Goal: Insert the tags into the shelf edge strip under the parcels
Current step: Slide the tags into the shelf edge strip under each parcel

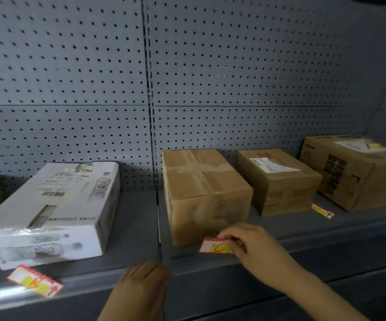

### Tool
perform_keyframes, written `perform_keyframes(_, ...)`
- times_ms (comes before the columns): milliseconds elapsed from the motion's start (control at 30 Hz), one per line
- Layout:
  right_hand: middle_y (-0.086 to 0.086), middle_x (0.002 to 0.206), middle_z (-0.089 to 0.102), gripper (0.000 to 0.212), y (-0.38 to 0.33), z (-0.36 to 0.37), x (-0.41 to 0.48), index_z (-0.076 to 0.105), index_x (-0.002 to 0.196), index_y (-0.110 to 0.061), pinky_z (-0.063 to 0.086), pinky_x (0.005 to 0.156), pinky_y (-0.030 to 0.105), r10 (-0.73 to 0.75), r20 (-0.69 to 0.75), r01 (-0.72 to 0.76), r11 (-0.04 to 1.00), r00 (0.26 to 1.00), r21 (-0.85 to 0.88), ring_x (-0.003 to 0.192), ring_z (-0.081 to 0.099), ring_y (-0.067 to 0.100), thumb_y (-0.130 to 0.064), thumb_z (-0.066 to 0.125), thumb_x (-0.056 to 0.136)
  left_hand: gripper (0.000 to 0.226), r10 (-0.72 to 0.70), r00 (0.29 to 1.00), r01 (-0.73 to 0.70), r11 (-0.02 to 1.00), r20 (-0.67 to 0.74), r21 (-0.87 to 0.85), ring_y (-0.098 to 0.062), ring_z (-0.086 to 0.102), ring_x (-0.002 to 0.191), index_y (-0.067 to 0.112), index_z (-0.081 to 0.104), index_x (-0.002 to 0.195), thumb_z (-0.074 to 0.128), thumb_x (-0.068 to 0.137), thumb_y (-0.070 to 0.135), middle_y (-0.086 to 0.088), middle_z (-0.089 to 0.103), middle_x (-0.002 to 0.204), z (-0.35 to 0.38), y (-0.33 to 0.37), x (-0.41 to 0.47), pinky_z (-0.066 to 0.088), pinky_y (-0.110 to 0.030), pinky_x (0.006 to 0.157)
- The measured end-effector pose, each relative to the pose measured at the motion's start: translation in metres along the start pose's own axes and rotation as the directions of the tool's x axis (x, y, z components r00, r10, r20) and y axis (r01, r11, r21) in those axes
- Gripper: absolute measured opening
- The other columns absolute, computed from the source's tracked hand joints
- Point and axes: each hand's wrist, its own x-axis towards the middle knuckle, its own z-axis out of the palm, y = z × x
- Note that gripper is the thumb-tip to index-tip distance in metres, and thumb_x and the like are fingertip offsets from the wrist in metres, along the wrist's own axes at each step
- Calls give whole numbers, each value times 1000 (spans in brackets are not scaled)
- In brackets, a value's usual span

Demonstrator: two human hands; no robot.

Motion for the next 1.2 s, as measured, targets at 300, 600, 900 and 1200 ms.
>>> perform_keyframes(300,-18,101,64,17,46,-15,-31,65,103,-31,46,76,15,-19,0,19,997,1000,77,94,54,-3,-19,58,92,13,-133,985,137,990,108,-22,-14,56,66,25,60,83,47,83,27,7,55,81,25,73,5,47,-26,55)
perform_keyframes(600,-16,98,66,17,52,9,-37,66,101,-28,50,75,20,-23,8,22,993,1000,115,90,57,-3,-17,64,88,17,-157,979,150,987,133,67,-18,57,72,22,63,90,50,81,15,5,58,86,41,72,20,49,-31,62)
perform_keyframes(900,-7,94,64,20,62,11,-7,66,97,-20,54,71,32,-125,-78,139,968,989,210,85,59,6,-4,65,84,28,-262,957,234,950,121,205,-26,53,82,16,63,104,58,76,12,-3,57,97,73,69,48,46,-37,64)
perform_keyframes(1200,-2,95,67,19,64,28,21,67,98,-16,55,71,33,-188,-78,202,945,979,256,86,62,10,-3,65,84,33,-322,944,307,937,69,168,-25,51,81,16,63,96,37,78,12,-2,58,98,82,78,43,45,-36,66)
